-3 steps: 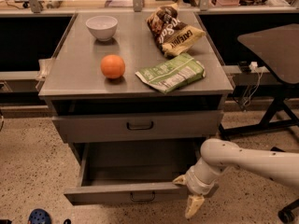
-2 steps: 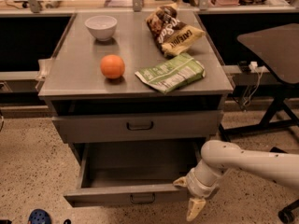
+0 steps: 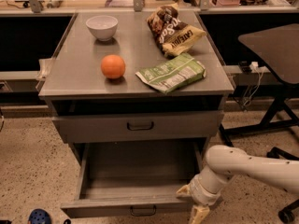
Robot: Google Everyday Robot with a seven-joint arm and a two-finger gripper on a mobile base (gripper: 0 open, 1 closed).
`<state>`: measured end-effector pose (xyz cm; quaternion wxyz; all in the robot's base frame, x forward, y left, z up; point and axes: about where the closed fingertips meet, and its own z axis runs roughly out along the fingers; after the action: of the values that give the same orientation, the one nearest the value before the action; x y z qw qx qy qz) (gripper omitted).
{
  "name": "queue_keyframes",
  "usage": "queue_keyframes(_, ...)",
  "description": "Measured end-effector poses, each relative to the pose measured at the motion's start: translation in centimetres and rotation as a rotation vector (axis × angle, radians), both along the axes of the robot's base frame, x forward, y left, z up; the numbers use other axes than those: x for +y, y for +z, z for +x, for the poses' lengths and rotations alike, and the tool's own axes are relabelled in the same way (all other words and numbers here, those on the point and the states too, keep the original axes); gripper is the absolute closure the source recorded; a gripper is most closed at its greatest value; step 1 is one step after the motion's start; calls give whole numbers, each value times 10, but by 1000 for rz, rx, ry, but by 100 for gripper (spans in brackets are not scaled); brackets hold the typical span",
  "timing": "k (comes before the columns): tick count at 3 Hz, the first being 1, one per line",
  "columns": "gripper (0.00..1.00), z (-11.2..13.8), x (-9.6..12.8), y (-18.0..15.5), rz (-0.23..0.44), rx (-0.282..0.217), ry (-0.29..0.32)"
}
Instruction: Open middle drawer
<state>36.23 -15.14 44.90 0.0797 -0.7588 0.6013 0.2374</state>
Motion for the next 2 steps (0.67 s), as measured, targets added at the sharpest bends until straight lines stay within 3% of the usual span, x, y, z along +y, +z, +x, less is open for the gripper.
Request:
queue_keyframes(1, 28, -4, 1, 23, 40, -43, 12)
queue_keyframes(2, 10, 8, -6, 41, 113, -74, -30)
